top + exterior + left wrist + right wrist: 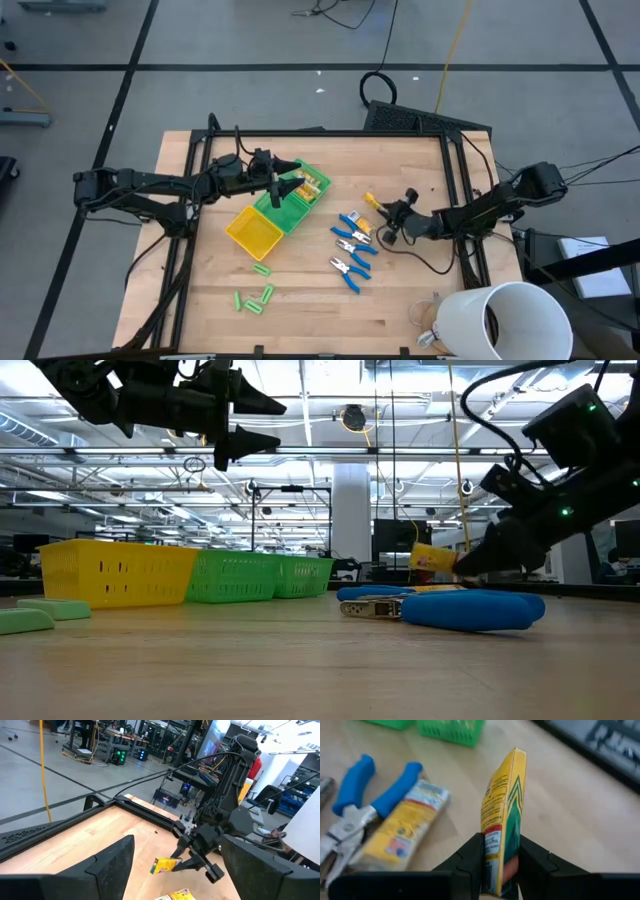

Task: Pick & Place School Supplies
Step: Put the crayon box into the top green bin

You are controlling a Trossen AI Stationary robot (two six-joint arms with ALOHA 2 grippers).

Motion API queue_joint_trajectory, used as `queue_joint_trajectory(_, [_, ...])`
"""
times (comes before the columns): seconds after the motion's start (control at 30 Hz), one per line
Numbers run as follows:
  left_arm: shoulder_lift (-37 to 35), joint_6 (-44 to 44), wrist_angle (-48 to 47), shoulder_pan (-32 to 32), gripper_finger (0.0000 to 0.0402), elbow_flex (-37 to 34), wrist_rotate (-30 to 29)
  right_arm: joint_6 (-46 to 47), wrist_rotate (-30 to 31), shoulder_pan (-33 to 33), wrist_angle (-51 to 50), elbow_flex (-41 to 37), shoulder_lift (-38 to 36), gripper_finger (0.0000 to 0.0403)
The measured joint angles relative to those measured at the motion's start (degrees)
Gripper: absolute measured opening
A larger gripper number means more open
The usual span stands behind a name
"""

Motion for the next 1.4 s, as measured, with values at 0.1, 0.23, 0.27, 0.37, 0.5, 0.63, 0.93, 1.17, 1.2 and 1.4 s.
queue_joint_trajectory(0.1, [0.0, 0.0, 0.0, 0.0, 0.0306, 0.0, 0.0, -7.4, -0.1, 0.0, 6.1, 0.0, 0.0, 0.0086])
queue_joint_trajectory(0.23, [0.0, -3.2, 0.0, -0.4, 0.0310, 0.0, 0.0, -14.9, -3.8, 0.6, 16.6, 0.0, -0.1, 0.0086])
queue_joint_trajectory(0.27, [0.1, -3.4, 0.0, -0.4, 0.0309, 0.0, 0.0, -16.5, -6.0, 0.8, 19.0, 0.0, -0.1, 0.0086])
queue_joint_trajectory(0.37, [1.1, -3.2, 0.0, -1.3, 0.0305, 0.0, 0.0, -21.2, -10.9, 1.6, 24.2, 0.1, -0.1, 0.0086])
queue_joint_trajectory(0.5, [4.4, -2.2, 1.0, -3.5, 0.0299, 0.0, 0.1, -21.4, -12.6, 3.3, 26.0, 0.1, -0.1, 0.0086])
queue_joint_trajectory(0.63, [9.8, -1.2, 4.9, -5.8, 0.0294, 0.0, 1.6, -20.3, -13.7, 4.9, 25.2, 0.1, -0.1, 0.0086])
queue_joint_trajectory(0.93, [20.1, -2.9, 11.8, -8.8, 0.0313, 3.3, 1.6, -21.1, -13.6, 5.9, 24.6, 0.1, -0.1, 0.0086])
queue_joint_trajectory(1.17, [25.6, 7.1, 11.9, -12.1, 0.0305, 9.0, 1.5, -22.0, -13.7, 6.0, 24.6, 0.2, -0.1, 0.0086])
queue_joint_trajectory(1.2, [26.3, 8.0, 11.8, -12.7, 0.0303, 9.8, 1.5, -22.0, -13.7, 6.1, 24.6, 0.2, -0.1, 0.0086])
queue_joint_trajectory(1.4, [30.5, 9.6, 11.8, -14.9, 0.0287, 14.3, 1.0, -22.0, -13.7, 7.0, 25.1, 0.2, -0.1, 0.0086])
